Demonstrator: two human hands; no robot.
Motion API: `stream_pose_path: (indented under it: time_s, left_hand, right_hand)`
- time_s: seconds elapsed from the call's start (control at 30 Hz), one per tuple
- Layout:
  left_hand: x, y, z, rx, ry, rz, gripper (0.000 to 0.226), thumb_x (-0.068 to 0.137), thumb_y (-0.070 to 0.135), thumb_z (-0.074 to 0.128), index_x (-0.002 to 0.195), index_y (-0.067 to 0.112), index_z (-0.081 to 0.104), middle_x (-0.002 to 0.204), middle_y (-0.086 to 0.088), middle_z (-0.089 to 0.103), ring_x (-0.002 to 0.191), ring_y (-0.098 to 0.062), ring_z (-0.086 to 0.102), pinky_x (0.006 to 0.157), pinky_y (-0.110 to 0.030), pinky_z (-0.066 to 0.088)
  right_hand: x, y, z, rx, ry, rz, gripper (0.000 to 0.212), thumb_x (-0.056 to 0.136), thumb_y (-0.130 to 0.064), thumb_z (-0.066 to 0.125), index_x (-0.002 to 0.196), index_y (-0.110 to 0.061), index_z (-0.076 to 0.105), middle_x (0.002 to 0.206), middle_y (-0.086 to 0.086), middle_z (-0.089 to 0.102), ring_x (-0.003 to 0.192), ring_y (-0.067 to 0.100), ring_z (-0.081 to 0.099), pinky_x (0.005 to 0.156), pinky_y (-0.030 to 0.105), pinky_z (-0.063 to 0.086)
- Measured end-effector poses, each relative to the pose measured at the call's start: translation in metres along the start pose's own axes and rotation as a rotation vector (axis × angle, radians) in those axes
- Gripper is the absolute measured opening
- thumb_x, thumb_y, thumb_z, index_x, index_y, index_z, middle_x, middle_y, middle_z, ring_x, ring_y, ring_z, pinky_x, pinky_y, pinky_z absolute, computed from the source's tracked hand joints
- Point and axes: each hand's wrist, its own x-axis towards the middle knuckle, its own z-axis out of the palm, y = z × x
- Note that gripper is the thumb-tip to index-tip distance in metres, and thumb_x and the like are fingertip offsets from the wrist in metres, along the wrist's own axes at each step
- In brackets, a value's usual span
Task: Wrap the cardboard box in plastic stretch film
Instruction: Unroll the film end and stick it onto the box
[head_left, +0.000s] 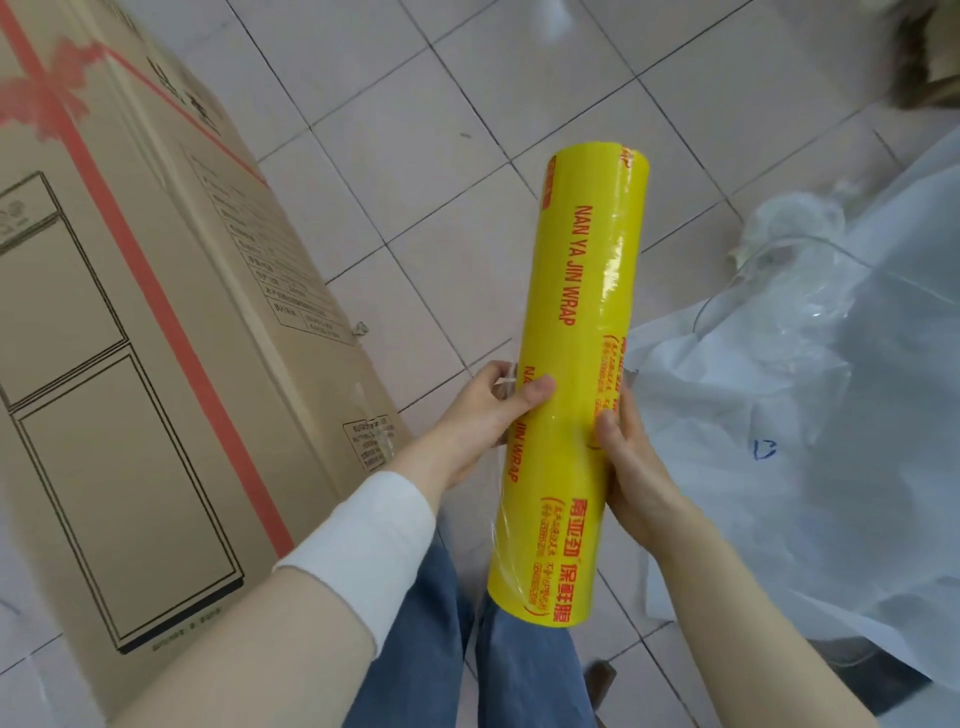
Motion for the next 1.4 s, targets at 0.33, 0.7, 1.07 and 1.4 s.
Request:
stream_pose_path:
  time_s: [0.33, 0.7, 1.07, 1.4]
  left_hand:
    - [0.015, 0.028, 0.008, -0.048, 0.175, 0.094, 0.021, 0.095, 0.036, 0.042, 0.098, 0.019, 0.055, 0.094, -0.001, 0.060, 0.086, -0.013, 0.057, 0.069, -0.024, 0.048]
    - [0.011, 0.030, 0.013, -0.089, 0.312, 0.303, 0.019, 0.097, 0.015, 0.042, 0.079, 0.019, 0.044, 0.072, 0.001, 0.049, 0.067, -0.012, 0.046, 0.068, -0.028, 0.042]
    - [0.036, 0.061, 0.005, -0.050, 0.185, 0.045, 0.015, 0.094, 0.027, 0.049, 0.085, 0.017, 0.055, 0.070, 0.002, 0.050, 0.066, -0.010, 0.047, 0.060, -0.021, 0.041]
    - [0.045, 0.070, 0.008, -0.388, 0.362, 0.000, 0.022, 0.098, 0.007, 0.038, 0.078, 0.008, 0.047, 0.075, -0.003, 0.053, 0.059, -0.008, 0.050, 0.048, -0.015, 0.047]
  right_hand:
    - [0.006, -0.003, 0.001, 0.097, -0.053, 0.029, 0.106, 0.026, -0.069, 0.084, 0.120, -0.042, 0.044, 0.122, 0.001, 0.064, 0.105, 0.023, 0.067, 0.077, 0.036, 0.059]
    - [0.006, 0.012, 0.001, -0.046, 0.142, -0.039, 0.084, 0.064, -0.049, 0.078, 0.134, -0.035, 0.035, 0.125, -0.001, 0.059, 0.106, 0.017, 0.063, 0.080, 0.034, 0.057]
    - [0.000, 0.002, -0.013, 0.018, -0.047, 0.042, 0.105, 0.021, -0.072, 0.082, 0.116, -0.044, 0.046, 0.112, -0.003, 0.068, 0.095, 0.018, 0.071, 0.068, 0.029, 0.059]
    - [0.005, 0.010, -0.010, -0.070, 0.041, -0.017, 0.078, 0.042, -0.061, 0.074, 0.113, -0.050, 0.042, 0.117, -0.006, 0.062, 0.100, 0.015, 0.065, 0.067, 0.025, 0.059]
